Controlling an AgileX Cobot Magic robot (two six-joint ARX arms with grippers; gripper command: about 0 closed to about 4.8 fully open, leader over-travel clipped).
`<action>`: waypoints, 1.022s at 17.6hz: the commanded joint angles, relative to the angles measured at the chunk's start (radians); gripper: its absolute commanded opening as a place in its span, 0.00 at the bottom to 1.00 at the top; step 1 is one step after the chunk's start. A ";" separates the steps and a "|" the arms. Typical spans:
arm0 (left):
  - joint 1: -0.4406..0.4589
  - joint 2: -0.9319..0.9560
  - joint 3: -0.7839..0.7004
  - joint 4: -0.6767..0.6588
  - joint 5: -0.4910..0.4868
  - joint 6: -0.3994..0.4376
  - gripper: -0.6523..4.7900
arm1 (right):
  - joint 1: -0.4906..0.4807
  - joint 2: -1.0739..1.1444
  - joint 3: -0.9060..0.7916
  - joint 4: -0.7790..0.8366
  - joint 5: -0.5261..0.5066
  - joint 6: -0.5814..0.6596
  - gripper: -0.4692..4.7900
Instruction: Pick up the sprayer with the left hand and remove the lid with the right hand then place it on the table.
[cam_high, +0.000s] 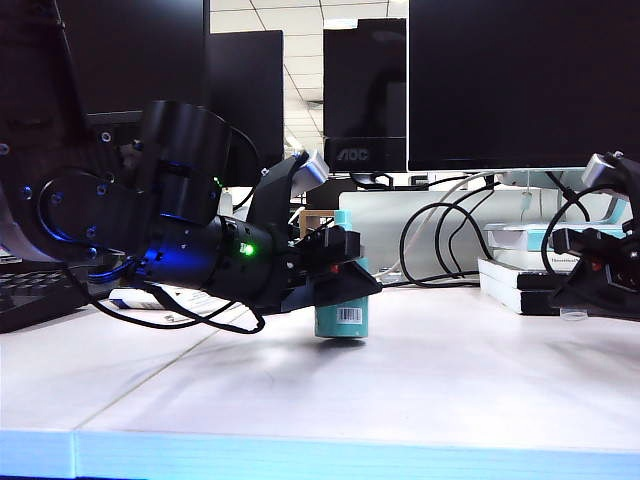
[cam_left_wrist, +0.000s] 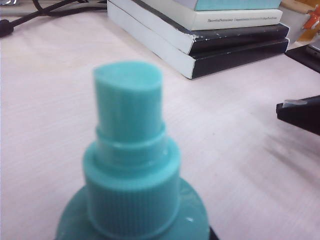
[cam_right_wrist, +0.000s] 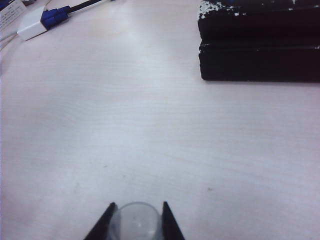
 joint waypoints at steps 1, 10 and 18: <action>0.002 0.000 0.002 -0.048 0.004 -0.006 0.11 | 0.000 0.014 0.002 0.011 0.006 -0.006 0.08; 0.008 -0.005 0.024 -0.073 0.003 -0.004 1.00 | 0.000 0.109 0.002 0.107 -0.041 0.006 0.87; 0.023 -0.186 0.024 -0.005 -0.049 0.058 1.00 | -0.002 0.080 0.003 0.425 -0.152 0.115 1.00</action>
